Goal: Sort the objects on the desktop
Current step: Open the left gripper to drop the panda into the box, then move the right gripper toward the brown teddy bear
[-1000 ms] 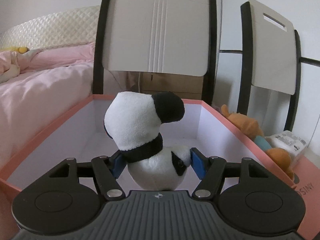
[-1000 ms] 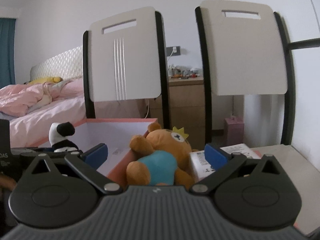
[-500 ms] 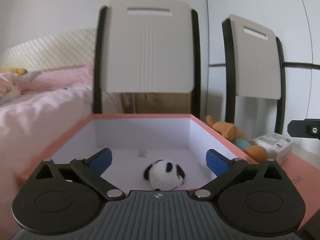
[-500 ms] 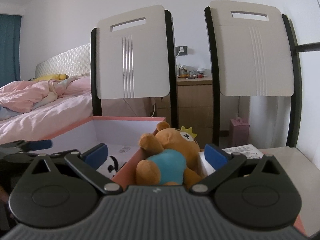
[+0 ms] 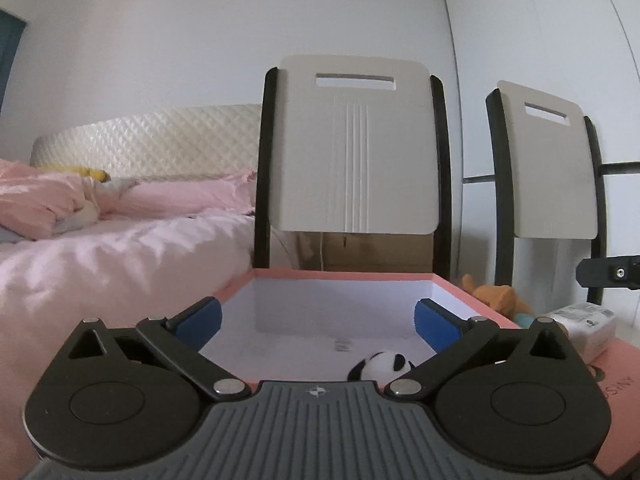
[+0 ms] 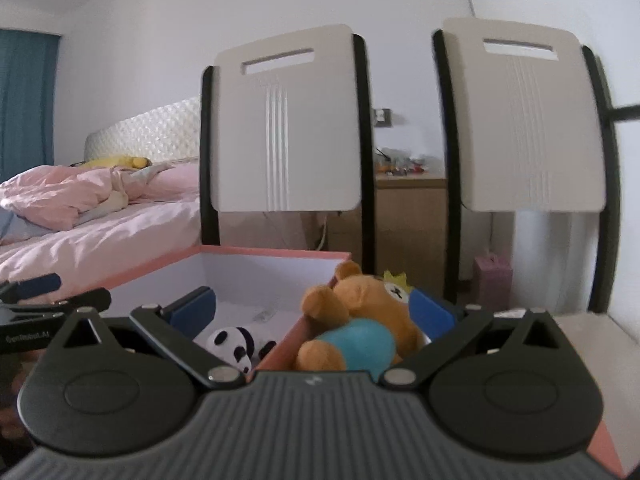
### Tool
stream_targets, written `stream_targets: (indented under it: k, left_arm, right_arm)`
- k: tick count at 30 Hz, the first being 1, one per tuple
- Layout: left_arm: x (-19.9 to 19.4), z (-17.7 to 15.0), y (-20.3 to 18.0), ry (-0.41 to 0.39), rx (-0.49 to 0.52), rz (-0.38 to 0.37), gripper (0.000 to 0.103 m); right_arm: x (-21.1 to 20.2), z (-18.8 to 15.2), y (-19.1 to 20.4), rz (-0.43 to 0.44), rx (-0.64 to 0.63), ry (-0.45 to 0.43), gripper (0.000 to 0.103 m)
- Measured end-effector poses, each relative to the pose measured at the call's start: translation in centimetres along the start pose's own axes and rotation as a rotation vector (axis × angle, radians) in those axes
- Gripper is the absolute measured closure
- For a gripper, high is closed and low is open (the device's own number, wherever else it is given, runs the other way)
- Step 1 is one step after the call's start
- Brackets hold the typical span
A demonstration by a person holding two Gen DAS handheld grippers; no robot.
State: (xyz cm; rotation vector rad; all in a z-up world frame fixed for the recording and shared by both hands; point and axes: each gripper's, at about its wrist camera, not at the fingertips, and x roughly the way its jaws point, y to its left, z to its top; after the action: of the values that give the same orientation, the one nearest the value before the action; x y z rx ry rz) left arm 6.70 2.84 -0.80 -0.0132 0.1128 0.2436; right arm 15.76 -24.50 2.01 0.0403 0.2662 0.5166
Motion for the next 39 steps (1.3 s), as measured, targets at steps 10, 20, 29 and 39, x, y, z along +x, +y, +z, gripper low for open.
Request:
stream_targets:
  k: [10,20,29,39]
  left_arm:
    - [0.6,-0.5,-0.7,0.06,0.024,-0.001,0.0]
    - [0.3,-0.8,-1.9,0.079,0.066,-0.019,0.0]
    - [-0.5,-0.8,-2.8,0.064,0.095,-0.045,0.0]
    - [-0.3,-0.5,-2.5,0.078,0.067,-0.092,0.0]
  right_arm:
    - [1.9,-0.6,-0.5,0.041,0.014,-0.003,0.0]
    - [2.3,-0.9,-1.5,0.041,0.14,0.017,0.0]
    - [2.8,-1.0,-1.2,0.005,0.112,0.163,0.0]
    - [2.2,-1.1,-1.3,-0.016,0.086,0.17,0.0]
